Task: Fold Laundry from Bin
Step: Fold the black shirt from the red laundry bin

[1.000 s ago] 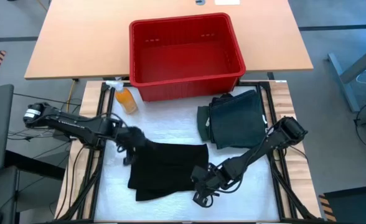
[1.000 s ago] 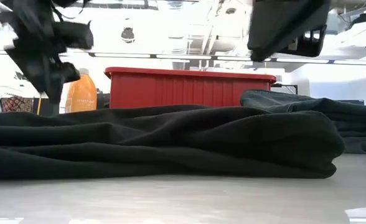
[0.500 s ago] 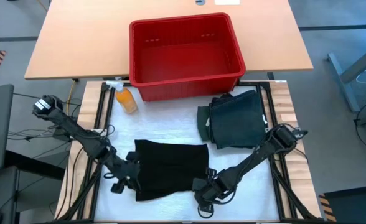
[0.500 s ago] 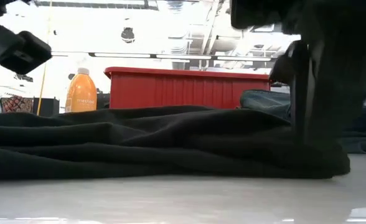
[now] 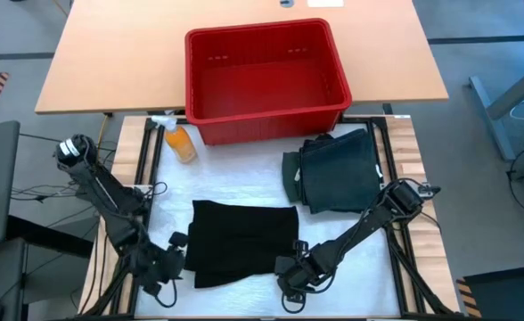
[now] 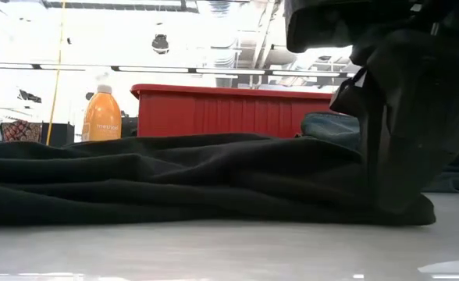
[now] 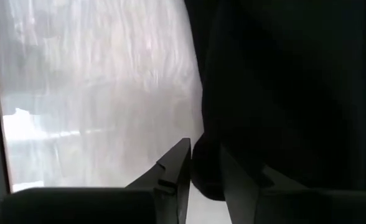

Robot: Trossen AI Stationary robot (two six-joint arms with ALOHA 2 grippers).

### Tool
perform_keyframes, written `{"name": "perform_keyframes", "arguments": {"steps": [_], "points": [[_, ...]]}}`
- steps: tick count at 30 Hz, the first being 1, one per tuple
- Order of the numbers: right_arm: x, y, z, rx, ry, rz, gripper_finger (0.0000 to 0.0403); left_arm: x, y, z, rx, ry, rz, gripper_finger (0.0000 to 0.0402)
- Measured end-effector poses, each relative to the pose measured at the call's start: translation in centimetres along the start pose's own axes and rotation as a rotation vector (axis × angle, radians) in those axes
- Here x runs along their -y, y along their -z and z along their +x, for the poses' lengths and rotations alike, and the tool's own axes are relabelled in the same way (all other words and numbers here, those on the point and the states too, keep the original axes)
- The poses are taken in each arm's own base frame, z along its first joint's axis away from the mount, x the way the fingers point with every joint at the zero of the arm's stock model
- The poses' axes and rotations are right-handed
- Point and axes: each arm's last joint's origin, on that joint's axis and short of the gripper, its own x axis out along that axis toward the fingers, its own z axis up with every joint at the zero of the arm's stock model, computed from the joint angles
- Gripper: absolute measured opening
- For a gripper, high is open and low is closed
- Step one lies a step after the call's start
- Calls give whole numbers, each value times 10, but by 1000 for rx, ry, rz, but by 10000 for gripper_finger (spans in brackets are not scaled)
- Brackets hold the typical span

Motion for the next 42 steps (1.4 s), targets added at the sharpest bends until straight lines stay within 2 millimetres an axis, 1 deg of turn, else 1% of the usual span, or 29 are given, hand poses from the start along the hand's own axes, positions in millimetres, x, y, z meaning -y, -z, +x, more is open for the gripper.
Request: {"name": "perform_keyframes", "arguments": {"steps": [3,6,10,13,17,20,22,24,25,27,29,31,35,37,39,42], "points": [[2,-2,0,2,7,-11,106,8,4,13,7,-47,24,148],[3,-2,0,7,15,-16,106,10,12,30,-64,-107,57,148],[3,-2,0,7,16,-24,107,12,13,46,-86,-182,68,148],[2,-2,0,-1,7,-24,107,12,14,52,-84,-238,61,148],[2,-1,0,-9,-3,-24,105,11,16,53,-94,-263,41,143],[3,-2,1,-10,-3,-23,87,8,20,53,-120,-286,11,114],[4,-3,1,-14,-6,-18,61,5,24,52,-142,-302,-23,78],[5,-3,1,-27,-22,-13,30,3,25,53,-158,-302,-58,31],[5,-4,1,-33,-28,0,19,3,25,53,-159,-299,-72,16],[6,-4,0,-48,-50,18,14,2,25,53,-160,-300,-99,7],[6,-5,-4,-55,-60,24,19,1,24,53,-157,-300,-123,2],[6,-5,-14,-51,-66,30,19,1,21,49,-152,-292,-130,2],[7,-8,-42,-10,-101,35,13,1,14,33,-113,-290,-145,1],[6,-8,-52,0,-112,32,13,-1,10,23,-74,-299,-169,0],[6,-7,-56,-4,-112,32,13,-2,6,11,-26,-288,-193,0],[5,0,-58,-43,-92,35,12,-2,1,-1,27,-242,-228,0]]}}
